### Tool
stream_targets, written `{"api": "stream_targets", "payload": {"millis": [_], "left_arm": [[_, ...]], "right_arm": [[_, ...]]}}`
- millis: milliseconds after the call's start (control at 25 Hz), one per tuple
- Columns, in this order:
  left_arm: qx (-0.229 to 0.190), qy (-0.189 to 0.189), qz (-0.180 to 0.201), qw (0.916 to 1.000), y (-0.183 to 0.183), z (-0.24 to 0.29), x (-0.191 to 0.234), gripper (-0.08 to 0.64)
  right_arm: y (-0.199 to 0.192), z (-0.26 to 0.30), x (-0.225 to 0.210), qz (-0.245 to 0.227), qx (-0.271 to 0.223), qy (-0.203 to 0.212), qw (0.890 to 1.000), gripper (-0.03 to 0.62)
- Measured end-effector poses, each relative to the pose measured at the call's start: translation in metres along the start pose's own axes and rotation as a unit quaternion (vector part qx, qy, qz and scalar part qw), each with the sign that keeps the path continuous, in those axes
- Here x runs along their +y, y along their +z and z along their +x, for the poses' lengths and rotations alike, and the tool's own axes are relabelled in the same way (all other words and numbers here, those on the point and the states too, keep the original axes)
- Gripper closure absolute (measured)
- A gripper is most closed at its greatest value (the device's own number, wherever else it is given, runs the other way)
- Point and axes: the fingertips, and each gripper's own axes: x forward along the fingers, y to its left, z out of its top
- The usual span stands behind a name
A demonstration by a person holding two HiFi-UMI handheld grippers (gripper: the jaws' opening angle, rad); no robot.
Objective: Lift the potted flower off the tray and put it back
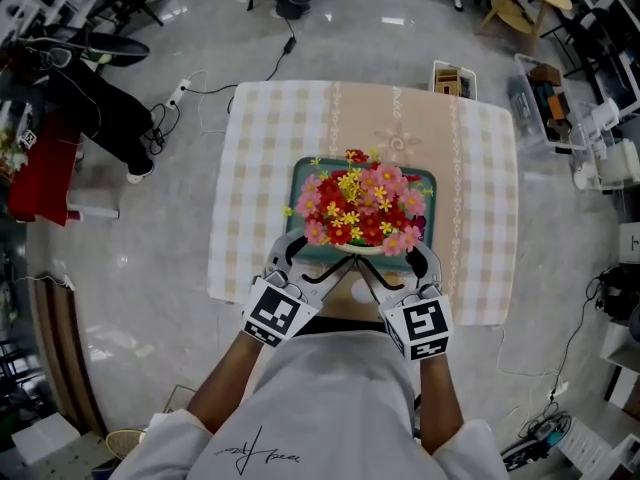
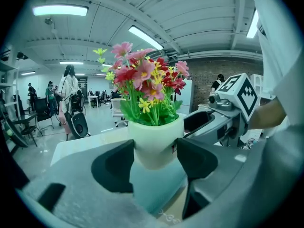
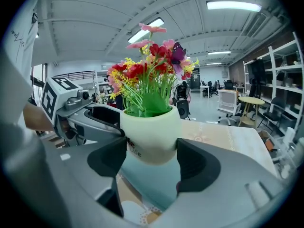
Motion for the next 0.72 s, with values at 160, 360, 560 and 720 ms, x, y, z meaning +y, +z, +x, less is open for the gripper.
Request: {"api": "stream_targets", "payload": {"millis": [160,360,560,720], "left_arm": [[0.006,0.004,-0.005,1.0000,-0.001,0.012,0.002,0.276],[0.016,0.003,-0.009,0.9998,-0.004,0.028,0.003,0.276],[0.026,0.004,-0.016,0.9995,-0.006,0.043,0.003,0.276],[0.034,0.001,-0.019,0.9992,-0.008,0.057,0.002,0.276]], "right_arm": [[-0.003,0.004,-0.012,0.001,0.004,0.007,1.000,0.255],[-0.009,0.008,-0.026,0.003,0.012,0.013,1.000,0.258],[-0.014,0.012,-0.040,0.008,0.016,0.017,1.000,0.258],[-0.020,0.014,-0.052,0.014,0.022,0.019,0.999,0.258]]}}
